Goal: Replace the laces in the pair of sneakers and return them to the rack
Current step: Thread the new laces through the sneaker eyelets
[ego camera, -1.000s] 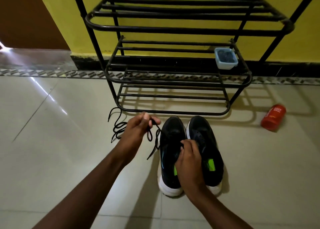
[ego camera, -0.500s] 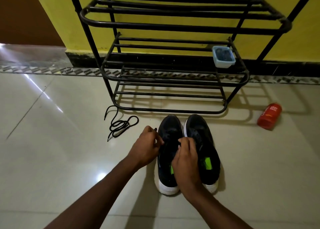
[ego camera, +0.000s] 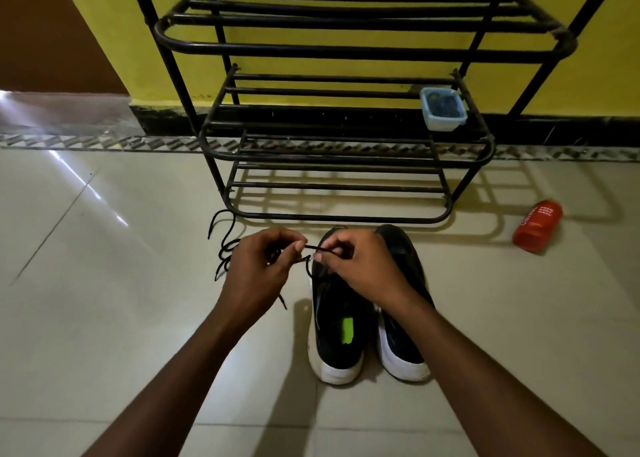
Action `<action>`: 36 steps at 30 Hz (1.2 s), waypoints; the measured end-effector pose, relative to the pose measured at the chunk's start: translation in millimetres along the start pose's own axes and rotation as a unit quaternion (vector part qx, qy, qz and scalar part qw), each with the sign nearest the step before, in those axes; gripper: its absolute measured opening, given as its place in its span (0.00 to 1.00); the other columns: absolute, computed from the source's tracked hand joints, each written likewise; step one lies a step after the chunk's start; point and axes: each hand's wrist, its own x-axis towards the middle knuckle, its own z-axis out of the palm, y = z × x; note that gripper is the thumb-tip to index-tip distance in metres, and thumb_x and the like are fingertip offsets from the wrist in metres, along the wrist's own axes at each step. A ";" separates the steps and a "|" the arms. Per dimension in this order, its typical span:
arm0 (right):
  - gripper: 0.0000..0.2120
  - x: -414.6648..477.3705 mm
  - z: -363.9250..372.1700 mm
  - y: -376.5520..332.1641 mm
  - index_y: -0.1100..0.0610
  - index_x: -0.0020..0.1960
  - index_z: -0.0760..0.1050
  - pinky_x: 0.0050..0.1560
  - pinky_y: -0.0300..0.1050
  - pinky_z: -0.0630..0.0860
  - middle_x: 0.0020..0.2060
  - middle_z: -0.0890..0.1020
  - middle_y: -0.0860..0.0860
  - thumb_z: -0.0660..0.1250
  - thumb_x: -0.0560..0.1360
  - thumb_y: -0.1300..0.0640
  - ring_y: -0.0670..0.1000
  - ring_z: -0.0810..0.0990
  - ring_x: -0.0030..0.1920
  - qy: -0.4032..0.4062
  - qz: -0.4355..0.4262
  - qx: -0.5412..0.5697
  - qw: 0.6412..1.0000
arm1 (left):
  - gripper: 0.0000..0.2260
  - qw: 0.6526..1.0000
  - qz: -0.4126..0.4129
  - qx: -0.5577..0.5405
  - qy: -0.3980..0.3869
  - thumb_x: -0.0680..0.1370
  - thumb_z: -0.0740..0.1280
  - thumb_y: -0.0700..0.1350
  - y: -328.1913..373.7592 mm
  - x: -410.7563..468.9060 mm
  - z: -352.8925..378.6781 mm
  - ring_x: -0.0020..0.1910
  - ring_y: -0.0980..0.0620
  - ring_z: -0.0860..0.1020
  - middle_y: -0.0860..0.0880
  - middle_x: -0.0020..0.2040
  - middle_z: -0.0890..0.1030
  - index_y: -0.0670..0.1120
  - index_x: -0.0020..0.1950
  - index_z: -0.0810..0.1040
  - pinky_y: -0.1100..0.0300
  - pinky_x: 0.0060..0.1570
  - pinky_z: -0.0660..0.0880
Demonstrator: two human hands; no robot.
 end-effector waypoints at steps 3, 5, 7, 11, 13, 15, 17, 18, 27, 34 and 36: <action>0.08 7.8 -13.7 -1.6 0.57 0.42 0.82 0.42 0.44 0.78 0.32 0.82 0.55 0.72 0.77 0.55 0.46 0.80 0.33 0.014 0.014 0.042 0.999 | 0.05 0.999 -0.038 0.026 0.015 0.79 0.71 0.46 -18.4 -0.4 -9.8 0.40 0.60 0.82 0.59 0.38 0.84 0.49 0.46 0.85 0.65 0.41 0.74; 0.07 10.8 -19.2 -1.3 0.61 0.43 0.82 0.44 0.45 0.79 0.33 0.83 0.57 0.71 0.78 0.58 0.48 0.81 0.34 0.030 0.023 0.089 0.995 | 0.05 0.997 -0.064 0.041 0.015 0.79 0.71 0.47 -32.8 -2.4 -13.8 0.37 0.59 0.80 0.59 0.36 0.83 0.51 0.44 0.85 0.64 0.39 0.73; 0.05 14.6 -19.0 2.7 0.62 0.45 0.82 0.46 0.51 0.81 0.35 0.83 0.59 0.71 0.78 0.61 0.52 0.82 0.37 0.044 0.032 0.130 0.990 | 0.05 0.995 -0.082 0.065 -0.002 0.79 0.71 0.47 -43.2 -5.8 -15.0 0.33 0.58 0.78 0.58 0.36 0.83 0.51 0.44 0.85 0.65 0.36 0.72; 0.05 19.0 -15.0 11.6 0.56 0.41 0.84 0.38 0.41 0.78 0.32 0.82 0.49 0.74 0.75 0.58 0.45 0.79 0.33 0.126 0.040 0.084 0.988 | 0.07 0.987 -0.108 0.107 -0.056 0.80 0.69 0.38 -54.3 -13.5 -12.9 0.26 0.55 0.78 0.52 0.35 0.82 0.47 0.44 0.82 0.67 0.30 0.73; 0.07 19.2 -18.1 14.0 0.55 0.38 0.83 0.34 0.40 0.74 0.28 0.79 0.49 0.74 0.75 0.57 0.45 0.76 0.28 0.169 0.051 0.067 0.982 | 0.13 0.985 -0.118 0.094 -0.078 0.79 0.65 0.29 -58.7 -16.5 -12.3 0.28 0.49 0.81 0.47 0.37 0.81 0.46 0.43 0.81 0.58 0.35 0.80; 0.05 18.0 -20.0 17.1 0.56 0.41 0.83 0.36 0.43 0.79 0.27 0.80 0.49 0.74 0.75 0.59 0.47 0.79 0.29 0.162 0.072 0.098 0.979 | 0.17 0.983 -0.122 0.098 -0.096 0.77 0.62 0.25 -60.5 -16.8 -10.4 0.29 0.50 0.83 0.46 0.39 0.80 0.46 0.42 0.80 0.55 0.35 0.81; 0.04 13.1 -19.4 20.7 0.55 0.47 0.82 0.42 0.46 0.82 0.29 0.80 0.47 0.75 0.73 0.61 0.46 0.81 0.31 0.134 0.088 0.100 0.982 | 0.14 0.981 -0.104 0.130 -0.102 0.76 0.65 0.26 -57.1 -16.0 -5.0 0.32 0.53 0.82 0.49 0.40 0.80 0.44 0.43 0.82 0.63 0.32 0.77; 0.08 9.9 -18.2 24.5 0.54 0.49 0.80 0.44 0.46 0.82 0.29 0.79 0.46 0.76 0.72 0.61 0.46 0.80 0.32 0.125 0.093 0.073 0.985 | 0.11 0.980 -0.091 0.150 -0.098 0.77 0.68 0.29 -53.1 -14.9 -1.2 0.34 0.55 0.81 0.51 0.40 0.79 0.44 0.43 0.83 0.64 0.33 0.77; 0.42 -23.2 -5.5 38.2 0.44 0.74 0.59 0.53 0.40 0.81 0.51 0.82 0.45 0.79 0.69 0.59 0.43 0.82 0.51 0.027 0.082 -0.002 0.996 | 0.04 0.983 -0.157 -0.080 -0.047 0.78 0.72 0.41 -8.7 1.8 23.3 0.37 0.59 0.82 0.47 0.38 0.85 0.44 0.44 0.85 0.64 0.41 0.75; 0.24 -25.4 -3.1 41.7 0.47 0.58 0.74 0.46 0.37 0.80 0.52 0.78 0.46 0.81 0.66 0.52 0.45 0.80 0.48 0.029 0.045 -0.097 0.994 | 0.04 0.969 -0.208 -0.133 0.015 0.77 0.73 0.43 -15.0 3.9 33.2 0.46 0.55 0.83 0.47 0.44 0.86 0.45 0.45 0.87 0.59 0.49 0.77; 0.22 -27.6 0.8 42.3 0.50 0.58 0.77 0.47 0.37 0.80 0.48 0.79 0.46 0.80 0.67 0.52 0.44 0.80 0.46 0.010 0.057 -0.132 0.990 | 0.05 0.970 -0.205 -0.131 0.008 0.79 0.72 0.43 -14.9 1.5 36.0 0.36 0.61 0.79 0.50 0.38 0.83 0.43 0.46 0.85 0.66 0.38 0.73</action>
